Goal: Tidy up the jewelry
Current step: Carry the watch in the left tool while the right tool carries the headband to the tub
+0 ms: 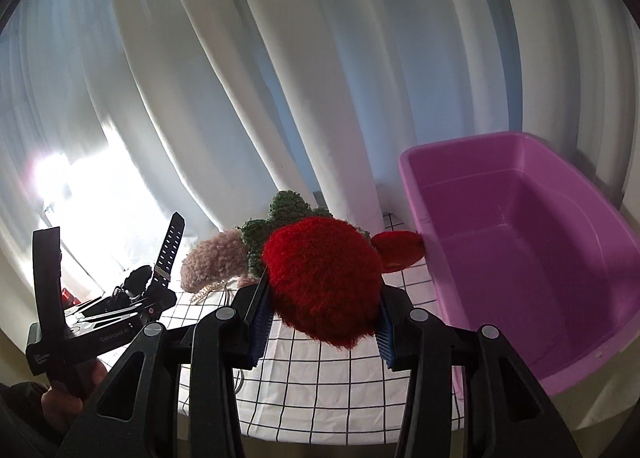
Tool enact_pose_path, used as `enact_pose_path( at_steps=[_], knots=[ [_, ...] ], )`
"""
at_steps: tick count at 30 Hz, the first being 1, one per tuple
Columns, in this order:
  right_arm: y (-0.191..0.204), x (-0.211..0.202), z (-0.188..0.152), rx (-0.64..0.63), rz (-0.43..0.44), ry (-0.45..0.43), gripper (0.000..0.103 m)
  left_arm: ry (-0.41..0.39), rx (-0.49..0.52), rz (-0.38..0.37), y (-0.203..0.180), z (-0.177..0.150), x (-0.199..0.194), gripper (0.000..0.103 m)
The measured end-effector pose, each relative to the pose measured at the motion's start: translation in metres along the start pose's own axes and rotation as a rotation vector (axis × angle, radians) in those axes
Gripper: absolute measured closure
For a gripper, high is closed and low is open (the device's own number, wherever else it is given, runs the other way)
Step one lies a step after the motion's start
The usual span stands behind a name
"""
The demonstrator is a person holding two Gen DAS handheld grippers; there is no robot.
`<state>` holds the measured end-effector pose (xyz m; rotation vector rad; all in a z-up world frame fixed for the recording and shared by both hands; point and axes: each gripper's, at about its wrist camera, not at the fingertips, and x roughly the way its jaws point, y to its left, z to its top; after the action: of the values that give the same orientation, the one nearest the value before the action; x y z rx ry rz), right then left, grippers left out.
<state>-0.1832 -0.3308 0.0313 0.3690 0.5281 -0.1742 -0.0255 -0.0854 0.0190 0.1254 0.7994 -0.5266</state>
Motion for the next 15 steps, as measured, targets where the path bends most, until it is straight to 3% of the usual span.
enact_pose_path(
  at_steps=[15],
  knots=[
    [-0.057,-0.058,0.034,0.042,-0.087,-0.145,0.062,-0.097,0.150,-0.150,-0.115,0.055,-0.003,0.038]
  ],
)
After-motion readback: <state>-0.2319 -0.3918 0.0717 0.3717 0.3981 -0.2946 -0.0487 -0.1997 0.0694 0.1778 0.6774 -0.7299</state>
